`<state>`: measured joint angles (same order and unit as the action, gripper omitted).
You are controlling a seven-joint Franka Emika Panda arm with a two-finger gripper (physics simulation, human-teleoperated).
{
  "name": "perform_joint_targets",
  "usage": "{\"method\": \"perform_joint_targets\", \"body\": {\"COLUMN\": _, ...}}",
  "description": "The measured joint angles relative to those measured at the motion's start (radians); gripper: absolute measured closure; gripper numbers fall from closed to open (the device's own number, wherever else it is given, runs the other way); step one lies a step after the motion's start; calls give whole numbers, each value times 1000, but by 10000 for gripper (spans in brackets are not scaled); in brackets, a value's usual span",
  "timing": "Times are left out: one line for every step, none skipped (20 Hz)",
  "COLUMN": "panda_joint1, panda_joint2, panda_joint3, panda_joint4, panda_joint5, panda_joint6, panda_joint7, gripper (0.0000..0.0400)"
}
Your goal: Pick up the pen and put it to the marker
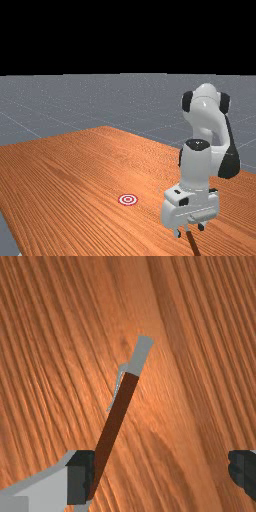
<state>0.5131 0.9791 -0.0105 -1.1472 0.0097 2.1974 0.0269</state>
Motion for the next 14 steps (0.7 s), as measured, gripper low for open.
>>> {"method": "perform_joint_targets", "body": {"panda_joint1": -28, "panda_joint2": -5, "panda_joint3": 45, "panda_joint4": -31, "panda_joint5": 25, "panda_joint6": 57, "panda_joint7": -87, "gripper": 3}}
{"method": "perform_joint_targets", "body": {"panda_joint1": -18, "panda_joint2": 128, "panda_joint3": 36, "panda_joint4": 223, "panda_joint5": 15, "panda_joint6": -151, "panda_joint7": -70, "gripper": 1}}
{"method": "perform_joint_targets", "body": {"panda_joint1": -7, "panda_joint2": 35, "panda_joint3": 17, "panda_joint4": 16, "panda_joint5": -3, "panda_joint6": 18, "panda_joint7": -59, "gripper": 1}}
{"method": "perform_joint_targets", "body": {"panda_joint1": -9, "panda_joint2": 55, "panda_joint3": 19, "panda_joint4": 31, "panda_joint5": -1, "panda_joint6": 19, "panda_joint7": -60, "gripper": 1}}
{"method": "perform_joint_targets", "body": {"panda_joint1": -19, "panda_joint2": 147, "panda_joint3": 36, "panda_joint4": 183, "panda_joint5": 15, "panda_joint6": -93, "panda_joint7": -73, "gripper": 0}}
{"method": "perform_joint_targets", "body": {"panda_joint1": -16, "panda_joint2": 104, "panda_joint3": 28, "panda_joint4": 84, "panda_joint5": 7, "panda_joint6": -14, "panda_joint7": -70, "gripper": 0}}
{"method": "perform_joint_targets", "body": {"panda_joint1": -8, "panda_joint2": 92, "panda_joint3": 14, "panda_joint4": 57, "panda_joint5": -6, "panda_joint6": 8, "panda_joint7": -60, "gripper": 0}}
{"method": "perform_joint_targets", "body": {"panda_joint1": -8, "panda_joint2": 92, "panda_joint3": 11, "panda_joint4": 57, "panda_joint5": -9, "panda_joint6": 5, "panda_joint7": -59, "gripper": 0}}
{"method": "perform_joint_targets", "body": {"panda_joint1": -20, "panda_joint2": 103, "panda_joint3": 26, "panda_joint4": 75, "panda_joint5": 7, "panda_joint6": -8, "panda_joint7": -74, "gripper": 0}}
{"method": "perform_joint_targets", "body": {"panda_joint1": -17, "panda_joint2": 90, "panda_joint3": 21, "panda_joint4": 45, "panda_joint5": 2, "panda_joint6": 24, "panda_joint7": -69, "gripper": 0}}
{"method": "perform_joint_targets", "body": {"panda_joint1": -18, "panda_joint2": 115, "panda_joint3": 23, "panda_joint4": 68, "panda_joint5": 4, "panda_joint6": 22, "panda_joint7": -71, "gripper": 0}}
{"method": "perform_joint_targets", "body": {"panda_joint1": -19, "panda_joint2": 137, "panda_joint3": 25, "panda_joint4": 87, "panda_joint5": 5, "panda_joint6": 20, "panda_joint7": -73, "gripper": 0}}
{"method": "perform_joint_targets", "body": {"panda_joint1": -21, "panda_joint2": 159, "panda_joint3": 26, "panda_joint4": 106, "panda_joint5": 6, "panda_joint6": 18, "panda_joint7": -74, "gripper": 0}}
{"method": "perform_joint_targets", "body": {"panda_joint1": -21, "panda_joint2": 179, "panda_joint3": 28, "panda_joint4": 130, "panda_joint5": 8, "panda_joint6": 15, "panda_joint7": -76, "gripper": 0}}
